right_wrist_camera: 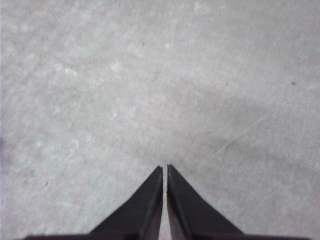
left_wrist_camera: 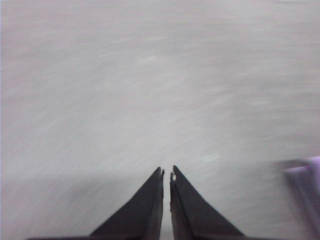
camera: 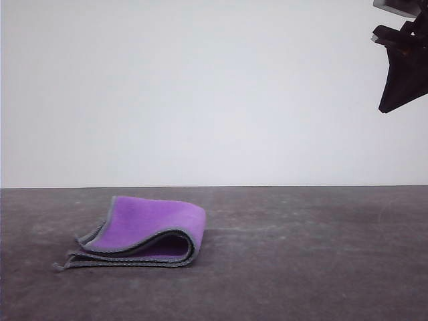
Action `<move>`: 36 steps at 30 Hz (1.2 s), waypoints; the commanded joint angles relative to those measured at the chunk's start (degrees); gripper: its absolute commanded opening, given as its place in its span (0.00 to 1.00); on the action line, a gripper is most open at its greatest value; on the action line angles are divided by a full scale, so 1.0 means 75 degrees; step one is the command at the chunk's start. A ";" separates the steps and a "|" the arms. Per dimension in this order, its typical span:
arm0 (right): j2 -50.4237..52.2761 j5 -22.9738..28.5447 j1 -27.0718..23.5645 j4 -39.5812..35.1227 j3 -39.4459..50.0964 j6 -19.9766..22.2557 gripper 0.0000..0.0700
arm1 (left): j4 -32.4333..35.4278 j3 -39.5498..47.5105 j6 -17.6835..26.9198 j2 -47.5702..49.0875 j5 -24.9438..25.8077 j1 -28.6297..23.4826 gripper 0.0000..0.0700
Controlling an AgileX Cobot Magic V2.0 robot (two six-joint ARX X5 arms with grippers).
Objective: Fold clothes
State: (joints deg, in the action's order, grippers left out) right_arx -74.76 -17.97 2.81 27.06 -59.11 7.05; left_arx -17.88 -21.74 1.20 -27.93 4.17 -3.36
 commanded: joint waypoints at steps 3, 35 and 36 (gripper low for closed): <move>-0.0093 -0.0004 0.0000 -0.0283 -0.0131 -0.0052 0.01 | 0.0112 0.1124 -0.0441 0.1367 -0.0225 -0.0009 0.02; -0.0093 -0.0002 0.0000 -0.1458 -0.0131 -0.0052 0.01 | 0.0136 0.2510 -0.0509 0.3662 -0.0385 -0.0006 0.02; -0.0093 -0.0002 0.0000 -0.1520 -0.0131 -0.0052 0.01 | 0.0136 0.2510 -0.0511 0.3662 -0.0385 -0.0006 0.02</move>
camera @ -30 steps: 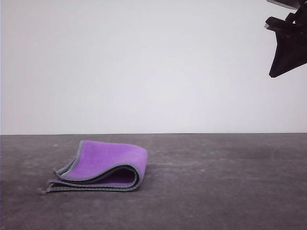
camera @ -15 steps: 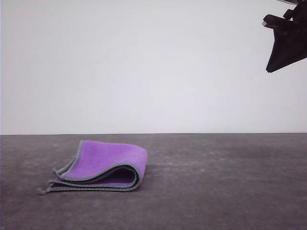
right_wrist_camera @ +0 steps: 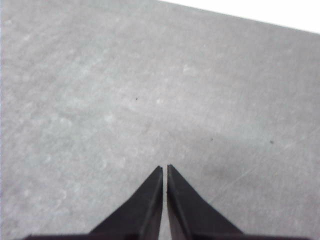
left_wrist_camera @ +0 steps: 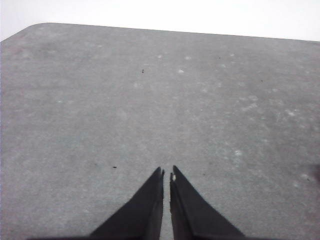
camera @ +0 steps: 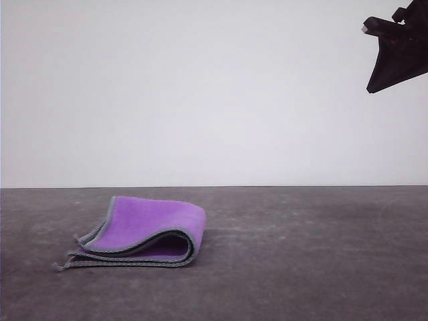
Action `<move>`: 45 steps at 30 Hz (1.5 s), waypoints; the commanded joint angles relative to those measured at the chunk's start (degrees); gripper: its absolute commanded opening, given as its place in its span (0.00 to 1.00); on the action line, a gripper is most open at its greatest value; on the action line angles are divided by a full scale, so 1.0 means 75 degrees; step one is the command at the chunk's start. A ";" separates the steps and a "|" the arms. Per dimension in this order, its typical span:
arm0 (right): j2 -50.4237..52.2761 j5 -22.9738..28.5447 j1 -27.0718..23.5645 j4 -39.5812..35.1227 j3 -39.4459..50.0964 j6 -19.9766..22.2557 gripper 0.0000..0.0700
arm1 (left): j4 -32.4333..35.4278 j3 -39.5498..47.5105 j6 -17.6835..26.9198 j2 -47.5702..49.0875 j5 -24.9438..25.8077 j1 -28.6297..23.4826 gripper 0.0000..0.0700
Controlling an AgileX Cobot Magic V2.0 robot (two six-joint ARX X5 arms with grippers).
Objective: Fold clothes
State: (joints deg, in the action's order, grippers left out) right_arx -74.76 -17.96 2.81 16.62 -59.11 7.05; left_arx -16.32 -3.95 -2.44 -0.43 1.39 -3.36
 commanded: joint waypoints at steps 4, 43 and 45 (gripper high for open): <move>-0.0095 0.0008 0.0000 -0.0336 -0.0130 0.0085 0.01 | -0.0073 0.0137 -0.0025 -0.0006 -0.0015 -0.0006 0.02; 0.9751 0.2020 -0.0836 -0.1182 0.7595 -0.0290 0.01 | -0.0070 0.0137 -0.0026 -0.0006 -0.0015 -0.0006 0.02; 0.9873 0.2060 -0.0836 -0.1174 0.7724 -0.0294 0.01 | -0.0070 0.0137 -0.0026 -0.0006 -0.0015 -0.0006 0.02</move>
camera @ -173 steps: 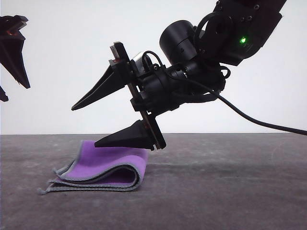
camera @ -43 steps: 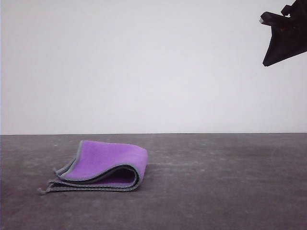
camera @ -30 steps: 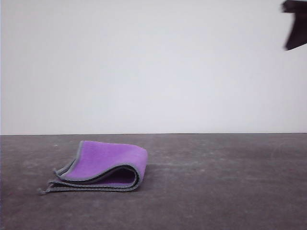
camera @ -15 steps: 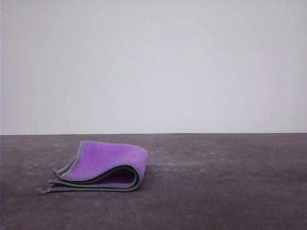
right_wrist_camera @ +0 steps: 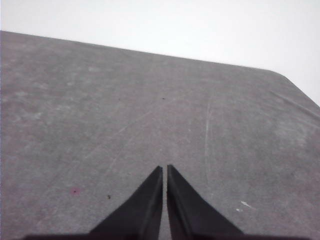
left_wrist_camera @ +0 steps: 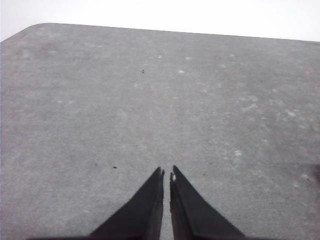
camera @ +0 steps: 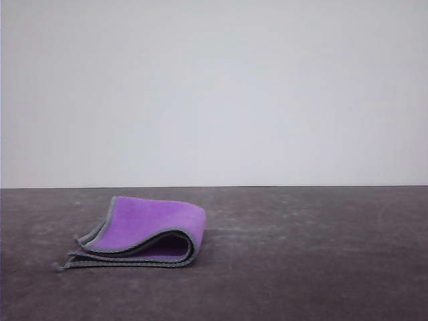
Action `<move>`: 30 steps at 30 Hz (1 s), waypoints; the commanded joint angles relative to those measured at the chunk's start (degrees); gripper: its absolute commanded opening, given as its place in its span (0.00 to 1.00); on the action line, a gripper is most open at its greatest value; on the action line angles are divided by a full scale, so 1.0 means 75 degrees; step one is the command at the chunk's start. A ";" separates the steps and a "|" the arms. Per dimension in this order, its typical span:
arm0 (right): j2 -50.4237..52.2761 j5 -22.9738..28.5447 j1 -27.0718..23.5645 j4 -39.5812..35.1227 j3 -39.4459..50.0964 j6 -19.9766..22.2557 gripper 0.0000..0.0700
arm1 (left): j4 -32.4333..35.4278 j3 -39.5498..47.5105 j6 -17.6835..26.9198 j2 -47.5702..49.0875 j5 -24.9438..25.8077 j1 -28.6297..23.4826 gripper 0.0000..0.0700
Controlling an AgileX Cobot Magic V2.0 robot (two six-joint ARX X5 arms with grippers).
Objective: Fold clothes
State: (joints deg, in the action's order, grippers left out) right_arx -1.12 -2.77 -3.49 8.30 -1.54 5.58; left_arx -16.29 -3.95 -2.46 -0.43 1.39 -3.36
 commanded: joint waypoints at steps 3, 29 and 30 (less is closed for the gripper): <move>0.0121 0.0035 0.0003 0.0096 0.0114 -0.0096 0.01 | -0.0073 0.0137 -0.0023 -0.0006 -0.0015 -0.0006 0.02; 0.0121 0.0224 0.0003 0.0075 0.0114 -0.0346 0.01 | -0.0073 0.0137 -0.0023 -0.0006 -0.0015 -0.0006 0.02; 0.0121 0.0222 0.0003 0.0075 0.0114 -0.0346 0.01 | -0.0073 0.0137 -0.0023 -0.0006 -0.0015 -0.0006 0.02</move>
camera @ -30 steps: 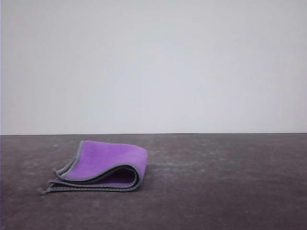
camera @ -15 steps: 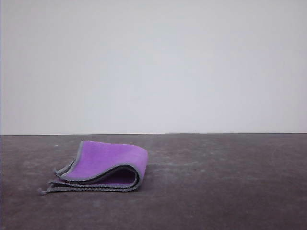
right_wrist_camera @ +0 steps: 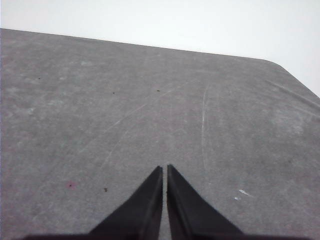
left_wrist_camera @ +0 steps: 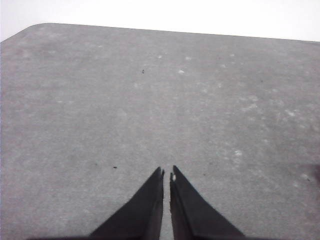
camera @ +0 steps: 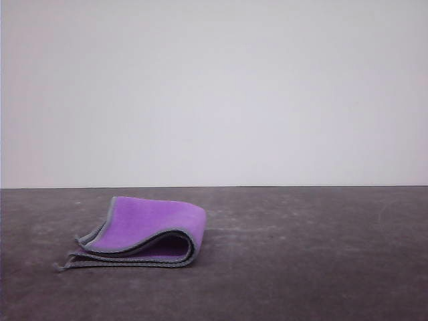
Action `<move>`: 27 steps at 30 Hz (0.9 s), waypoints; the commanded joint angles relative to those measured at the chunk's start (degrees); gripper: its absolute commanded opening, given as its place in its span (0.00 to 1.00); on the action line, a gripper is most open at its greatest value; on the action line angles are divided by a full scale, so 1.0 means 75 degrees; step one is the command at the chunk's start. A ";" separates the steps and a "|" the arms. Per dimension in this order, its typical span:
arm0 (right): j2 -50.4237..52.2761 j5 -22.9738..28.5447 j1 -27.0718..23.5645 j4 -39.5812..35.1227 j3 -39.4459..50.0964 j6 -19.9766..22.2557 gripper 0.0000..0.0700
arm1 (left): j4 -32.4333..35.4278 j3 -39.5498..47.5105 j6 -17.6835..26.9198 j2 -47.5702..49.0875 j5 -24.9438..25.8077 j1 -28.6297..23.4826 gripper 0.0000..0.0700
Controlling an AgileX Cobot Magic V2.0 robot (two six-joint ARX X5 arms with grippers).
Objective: Fold clothes
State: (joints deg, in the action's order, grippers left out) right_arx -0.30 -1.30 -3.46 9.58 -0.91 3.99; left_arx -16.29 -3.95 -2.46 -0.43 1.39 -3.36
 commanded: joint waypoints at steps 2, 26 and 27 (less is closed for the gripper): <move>0.0012 0.0029 0.0000 -0.0096 0.0029 -0.0134 0.01 | -0.0073 0.0137 -0.0023 -0.0006 -0.0015 -0.0006 0.02; 0.0012 0.0029 0.0000 -0.0096 0.0029 -0.0134 0.01 | -0.0073 0.0137 -0.0021 -0.0006 -0.0015 -0.0006 0.02; 0.0012 0.0026 0.0000 -0.0096 0.0029 -0.0134 0.01 | -0.0073 0.0137 -0.0023 -0.0006 -0.0015 -0.0006 0.02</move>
State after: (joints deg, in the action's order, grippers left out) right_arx -0.30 -1.30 -3.46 9.56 -0.91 3.99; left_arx -16.29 -3.95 -2.46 -0.43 1.39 -3.36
